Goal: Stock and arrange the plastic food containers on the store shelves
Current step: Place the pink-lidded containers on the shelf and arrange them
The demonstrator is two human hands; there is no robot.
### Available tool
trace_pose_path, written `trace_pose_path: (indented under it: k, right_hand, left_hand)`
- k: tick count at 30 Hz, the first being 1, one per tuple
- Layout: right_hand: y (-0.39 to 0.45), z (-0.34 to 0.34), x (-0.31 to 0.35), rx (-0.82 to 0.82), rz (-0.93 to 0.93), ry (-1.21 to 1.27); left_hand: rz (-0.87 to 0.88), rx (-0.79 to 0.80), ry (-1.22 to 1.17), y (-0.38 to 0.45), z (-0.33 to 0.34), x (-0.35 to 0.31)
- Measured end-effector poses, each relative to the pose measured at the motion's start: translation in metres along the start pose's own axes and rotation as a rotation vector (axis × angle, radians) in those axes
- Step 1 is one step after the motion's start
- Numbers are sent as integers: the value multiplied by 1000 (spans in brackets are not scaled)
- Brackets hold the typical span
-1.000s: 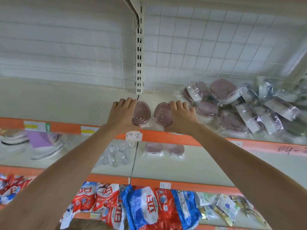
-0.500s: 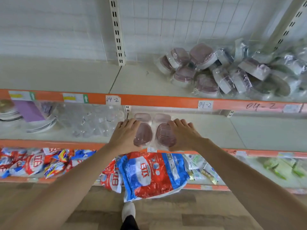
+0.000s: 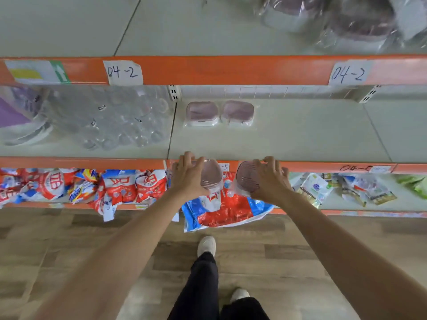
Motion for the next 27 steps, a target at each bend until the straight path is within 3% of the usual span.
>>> trace_pose_path:
  k: [8, 16, 21, 27]
  right_hand:
    - [73, 31, 8, 18, -27, 68]
    - [127, 40, 17, -51, -66, 95]
    - [139, 42, 30, -230, -29, -94]
    - [151, 51, 37, -185, -35, -103]
  left_hand:
    - [32, 38, 54, 68, 36, 14]
    - [37, -41, 21, 112, 40, 26]
    - [24, -103, 38, 124, 46, 28]
    - [82, -22, -10, 129, 51, 35]
Point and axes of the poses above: each hand's wrist, its own y-axis towards the middle knuckle, its own z-axis out of the palm, x = y × z, the point moved 6 cm from there along y, towards the middle knuckle
